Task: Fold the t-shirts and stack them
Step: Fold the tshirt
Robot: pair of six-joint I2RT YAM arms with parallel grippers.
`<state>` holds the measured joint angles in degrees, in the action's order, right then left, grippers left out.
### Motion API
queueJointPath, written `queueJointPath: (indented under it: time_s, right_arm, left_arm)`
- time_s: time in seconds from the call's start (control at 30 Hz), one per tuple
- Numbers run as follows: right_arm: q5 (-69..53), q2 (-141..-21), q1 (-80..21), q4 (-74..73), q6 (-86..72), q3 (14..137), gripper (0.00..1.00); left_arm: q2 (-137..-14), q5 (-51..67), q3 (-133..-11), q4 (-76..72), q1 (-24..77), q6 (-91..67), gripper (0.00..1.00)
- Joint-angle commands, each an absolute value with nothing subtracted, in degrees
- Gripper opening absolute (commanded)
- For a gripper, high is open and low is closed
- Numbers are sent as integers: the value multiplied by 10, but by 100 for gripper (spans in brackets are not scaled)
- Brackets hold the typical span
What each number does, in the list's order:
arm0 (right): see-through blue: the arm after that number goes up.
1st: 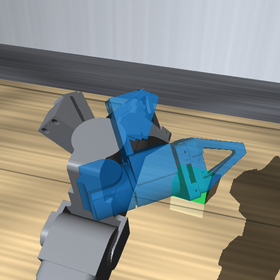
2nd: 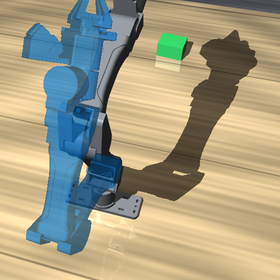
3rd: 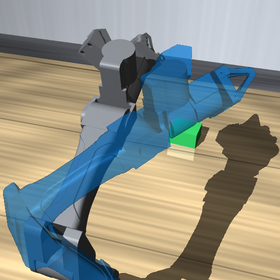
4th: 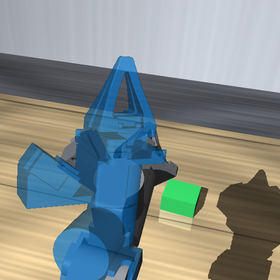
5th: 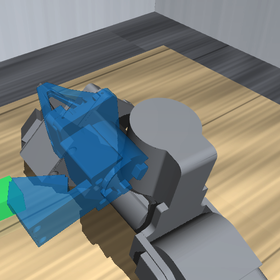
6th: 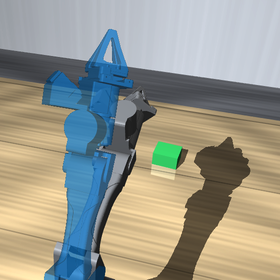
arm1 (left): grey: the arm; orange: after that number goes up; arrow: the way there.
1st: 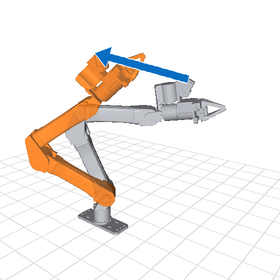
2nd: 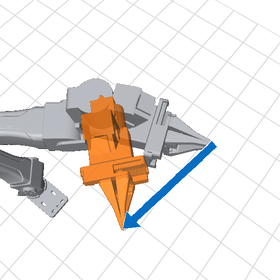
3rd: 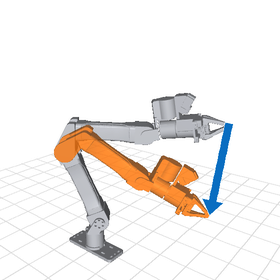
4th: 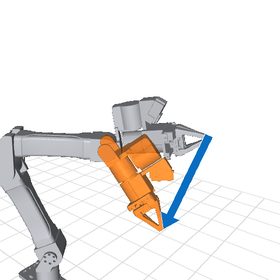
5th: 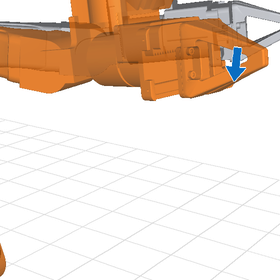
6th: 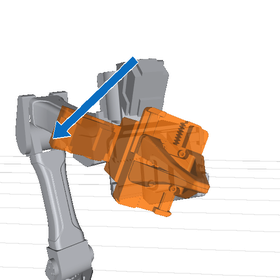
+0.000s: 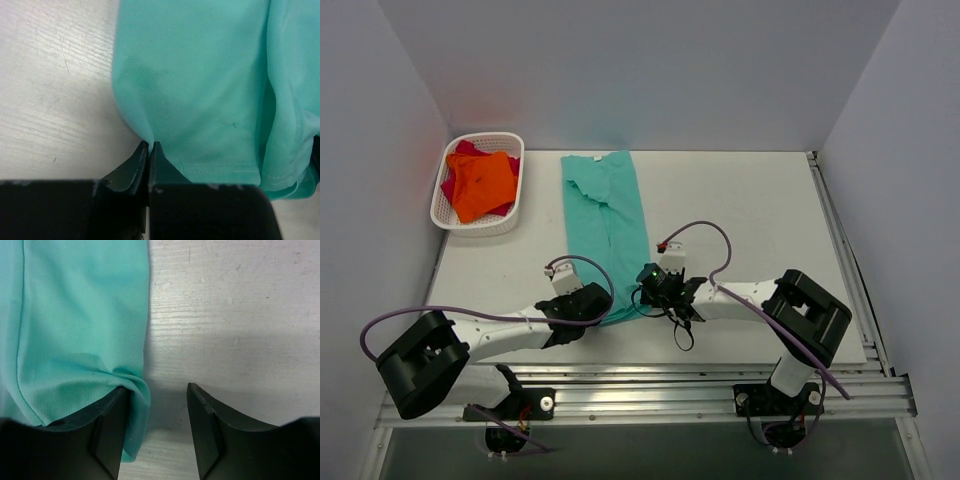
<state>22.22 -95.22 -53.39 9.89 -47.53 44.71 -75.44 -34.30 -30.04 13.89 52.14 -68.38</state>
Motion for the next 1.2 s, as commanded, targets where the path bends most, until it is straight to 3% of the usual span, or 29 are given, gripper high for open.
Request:
queueJointPath:
  time_s: [0.0,0.1,0.13,0.23,0.63,0.87,1.17]
  right_arm:
    - [236,-942,-529,63,-471,432,46]
    - [235,-943,-527,69,-468,429,33]
    - [233,-944,-527,70,-468,428,21]
    - [229,-948,-526,74,-468,427,0]
    - [229,-875,-533,39,-466,415,0]
    - [255,-798,-607,-61,-465,469,0]
    - [279,-813,-661,-108,-461,532,0]
  left_arm:
    - [-757,-354,-297,156,519,-683,2]
    - [-758,-354,-296,152,519,-683,2]
    - [-758,-354,-295,152,519,-682,2]
    - [-764,-354,-297,151,519,-682,2]
    - [-742,-311,-327,174,532,-651,2]
    - [-689,-264,-384,235,569,-628,2]
    - [-626,-252,-430,276,590,-609,2]
